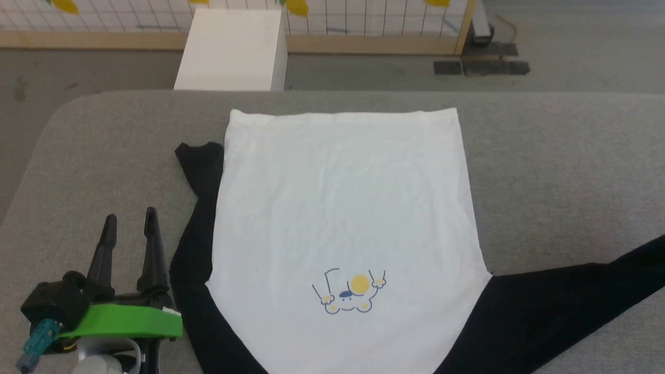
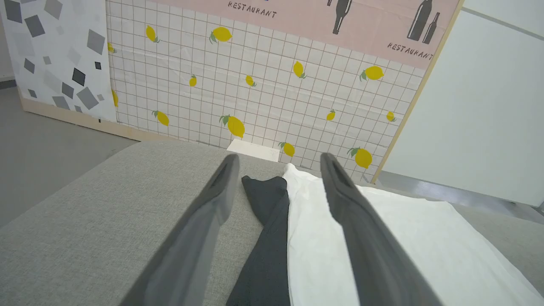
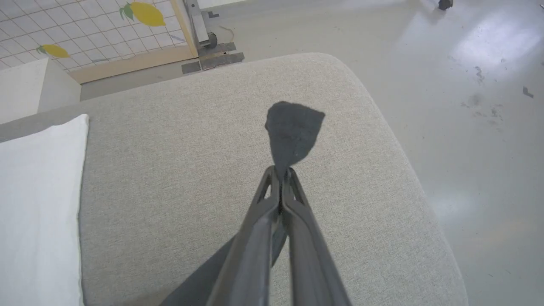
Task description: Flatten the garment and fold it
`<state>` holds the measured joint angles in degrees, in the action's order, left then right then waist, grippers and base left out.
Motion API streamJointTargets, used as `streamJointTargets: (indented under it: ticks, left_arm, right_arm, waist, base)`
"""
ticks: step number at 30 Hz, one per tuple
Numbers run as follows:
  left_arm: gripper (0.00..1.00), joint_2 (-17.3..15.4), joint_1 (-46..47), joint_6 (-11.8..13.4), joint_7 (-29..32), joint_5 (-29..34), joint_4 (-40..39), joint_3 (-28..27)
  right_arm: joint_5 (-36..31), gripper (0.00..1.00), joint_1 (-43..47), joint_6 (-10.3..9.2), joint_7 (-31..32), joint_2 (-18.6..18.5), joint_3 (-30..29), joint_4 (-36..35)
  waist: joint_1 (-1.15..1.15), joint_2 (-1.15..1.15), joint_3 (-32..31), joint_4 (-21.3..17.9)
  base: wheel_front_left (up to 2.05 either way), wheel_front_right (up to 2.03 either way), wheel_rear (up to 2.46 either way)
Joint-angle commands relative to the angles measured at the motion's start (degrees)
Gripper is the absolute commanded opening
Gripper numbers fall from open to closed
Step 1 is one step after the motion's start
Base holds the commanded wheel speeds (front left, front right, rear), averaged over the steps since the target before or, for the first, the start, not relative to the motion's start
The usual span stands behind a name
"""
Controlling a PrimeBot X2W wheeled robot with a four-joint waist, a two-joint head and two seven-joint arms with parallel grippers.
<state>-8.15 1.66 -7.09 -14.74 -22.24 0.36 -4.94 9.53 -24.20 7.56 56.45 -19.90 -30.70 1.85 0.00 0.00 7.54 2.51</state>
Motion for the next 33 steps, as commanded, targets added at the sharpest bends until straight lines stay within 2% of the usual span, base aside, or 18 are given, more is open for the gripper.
streamJointTargets:
  ticks: [1,5,9,13,18,23,33]
  left_arm:
    - [1.00,0.33,-0.93,-0.04,-0.26,0.68,-0.04,-0.10]
    - [1.00,0.37,-1.97,0.25,-0.17,0.79,-0.28,0.04]
    - [1.00,0.11,-2.81,0.48,0.19,0.82,-0.66,0.15]
    - [1.00,-0.15,-3.34,0.77,0.78,0.72,-1.40,0.23]
    - [1.00,-0.47,-3.65,0.98,1.50,0.59,-2.10,0.53]
    - [1.00,-0.48,-3.46,1.03,1.87,0.22,-2.28,1.08]
    - [1.00,-0.53,-1.88,0.77,1.85,-0.57,-1.38,2.53]
  right_arm:
    - [1.88,0.00,1.37,-0.08,-0.34,-0.66,2.25,-1.12]
    - [7.36,0.00,3.89,-0.08,-0.78,-2.27,10.86,-4.98]
    - [11.00,0.00,5.09,-0.08,-1.14,-2.18,20.26,-8.58]
    - [13.74,0.00,5.23,-0.08,-1.68,-0.30,30.58,-10.55]
    - [15.97,0.00,5.66,-0.08,-2.67,4.25,42.58,-10.95]
    - [17.75,0.00,5.24,-0.08,-4.69,8.57,52.84,-7.49]
    - [20.89,0.00,2.33,-0.08,-11.63,14.24,65.67,6.05]
  waist:
    - [0.00,0.00,-3.60,-1.37]
    - [0.00,0.00,-5.14,-1.22]
    - [0.00,0.00,-6.27,-0.86]
    - [0.00,0.00,-6.96,-0.07]
    - [0.00,0.00,-7.12,1.48]
    - [0.00,0.00,-6.50,3.49]
    - [0.00,0.00,-4.15,8.01]
  base:
    - [0.00,0.00,0.00]
    - [0.00,0.00,0.00]
    - [0.00,0.00,0.00]
    - [0.00,0.00,0.00]
    - [0.00,0.00,0.00]
    - [0.00,0.00,0.00]
    - [0.00,0.00,0.00]
